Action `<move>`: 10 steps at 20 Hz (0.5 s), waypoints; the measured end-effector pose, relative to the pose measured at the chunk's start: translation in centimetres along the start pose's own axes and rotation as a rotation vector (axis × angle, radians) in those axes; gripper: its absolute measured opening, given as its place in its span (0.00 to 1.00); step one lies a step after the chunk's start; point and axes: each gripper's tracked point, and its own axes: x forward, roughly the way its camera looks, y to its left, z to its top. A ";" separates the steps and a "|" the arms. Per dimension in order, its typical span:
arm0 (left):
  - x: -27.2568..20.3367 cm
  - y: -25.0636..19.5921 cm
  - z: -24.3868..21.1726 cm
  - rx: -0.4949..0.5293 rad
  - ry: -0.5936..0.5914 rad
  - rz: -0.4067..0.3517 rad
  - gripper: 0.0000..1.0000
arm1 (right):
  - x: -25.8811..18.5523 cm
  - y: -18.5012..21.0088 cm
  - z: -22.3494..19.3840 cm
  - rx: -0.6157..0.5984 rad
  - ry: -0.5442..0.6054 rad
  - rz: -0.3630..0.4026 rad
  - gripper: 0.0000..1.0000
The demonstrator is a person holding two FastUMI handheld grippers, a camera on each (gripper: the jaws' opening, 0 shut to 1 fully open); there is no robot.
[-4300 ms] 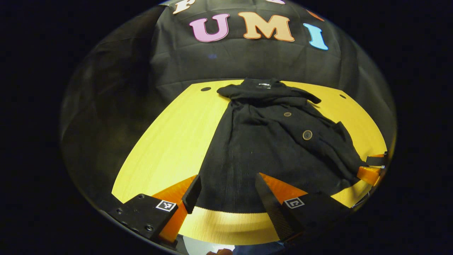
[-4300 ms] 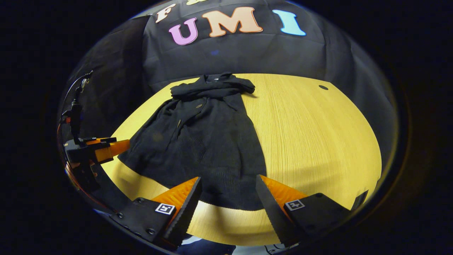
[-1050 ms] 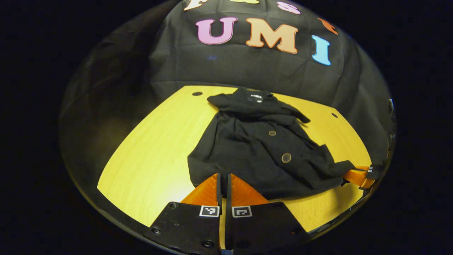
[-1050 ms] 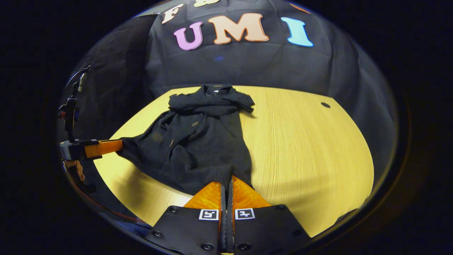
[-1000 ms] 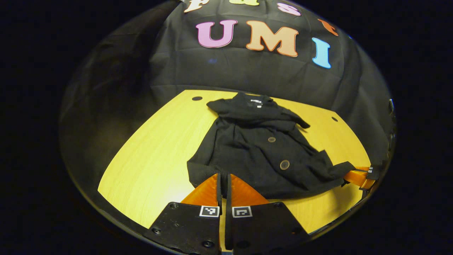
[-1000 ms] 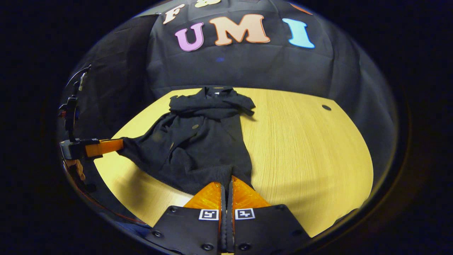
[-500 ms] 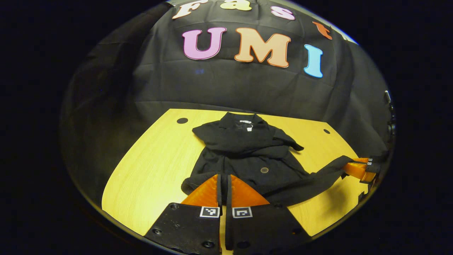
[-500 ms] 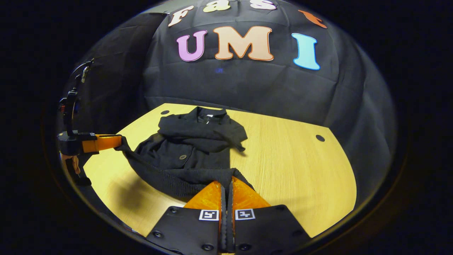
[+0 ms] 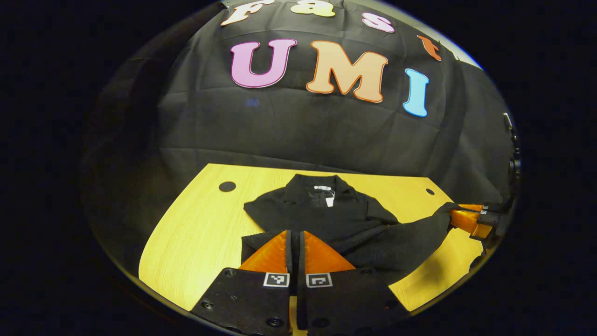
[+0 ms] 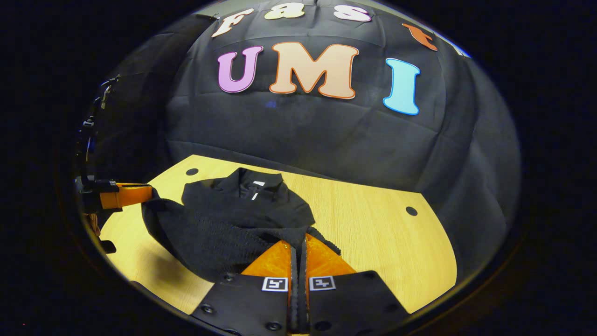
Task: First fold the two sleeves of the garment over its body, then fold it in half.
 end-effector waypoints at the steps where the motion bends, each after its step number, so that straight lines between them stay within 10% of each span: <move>1: 0.8 0.1 0.7 0.001 -0.015 -0.008 0.00 | 0.7 0.0 0.5 0.001 0.002 -0.010 0.02; 10: 8.1 3.0 4.1 -0.082 -0.058 -0.009 0.00 | 7.8 0.8 6.9 -0.036 -0.027 -0.047 0.02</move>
